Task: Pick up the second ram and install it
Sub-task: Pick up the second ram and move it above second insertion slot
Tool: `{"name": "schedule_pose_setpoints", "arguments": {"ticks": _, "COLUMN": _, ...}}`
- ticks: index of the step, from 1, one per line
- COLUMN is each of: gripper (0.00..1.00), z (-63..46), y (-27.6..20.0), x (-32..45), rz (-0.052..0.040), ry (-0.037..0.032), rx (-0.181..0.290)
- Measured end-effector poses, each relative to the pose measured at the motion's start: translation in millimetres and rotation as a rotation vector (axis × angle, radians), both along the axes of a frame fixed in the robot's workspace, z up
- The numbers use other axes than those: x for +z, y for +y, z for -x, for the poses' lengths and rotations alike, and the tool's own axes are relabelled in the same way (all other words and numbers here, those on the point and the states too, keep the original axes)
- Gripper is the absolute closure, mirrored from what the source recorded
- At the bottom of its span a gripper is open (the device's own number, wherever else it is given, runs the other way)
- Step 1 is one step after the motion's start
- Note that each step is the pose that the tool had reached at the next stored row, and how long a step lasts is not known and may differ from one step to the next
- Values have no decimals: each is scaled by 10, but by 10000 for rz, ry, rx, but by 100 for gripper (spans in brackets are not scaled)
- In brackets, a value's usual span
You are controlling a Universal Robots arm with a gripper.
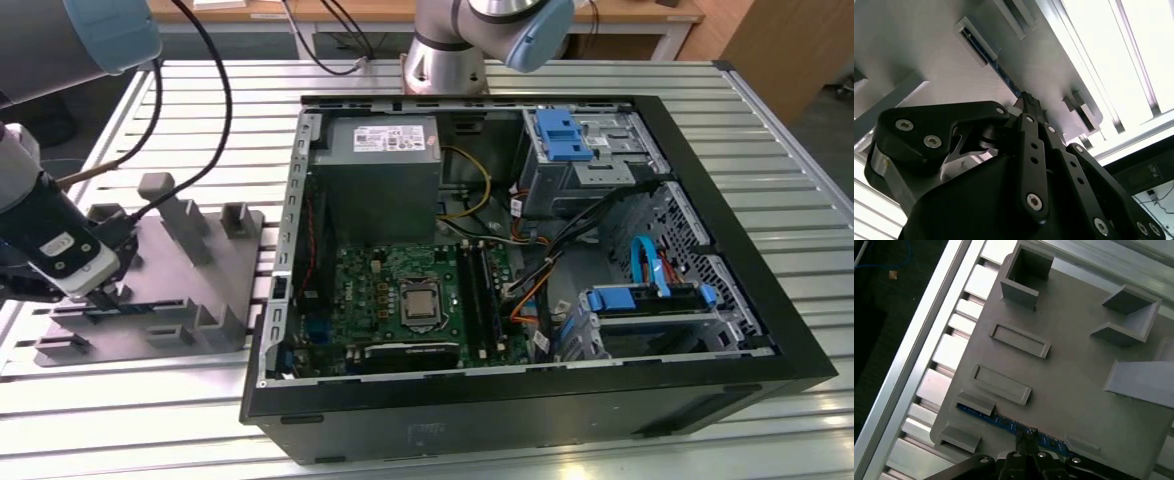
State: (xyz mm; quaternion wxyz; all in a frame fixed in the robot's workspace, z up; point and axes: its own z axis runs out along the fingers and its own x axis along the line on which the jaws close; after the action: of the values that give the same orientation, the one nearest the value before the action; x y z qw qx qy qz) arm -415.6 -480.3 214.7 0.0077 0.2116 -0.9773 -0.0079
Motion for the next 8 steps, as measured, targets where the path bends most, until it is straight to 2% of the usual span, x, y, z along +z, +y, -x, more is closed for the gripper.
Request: {"name": "schedule_pose_setpoints", "arguments": {"ticks": 8, "gripper": 90, "z": 0, "y": 0, "x": 0, "rz": 1, "ry": 0, "rx": 1103}}
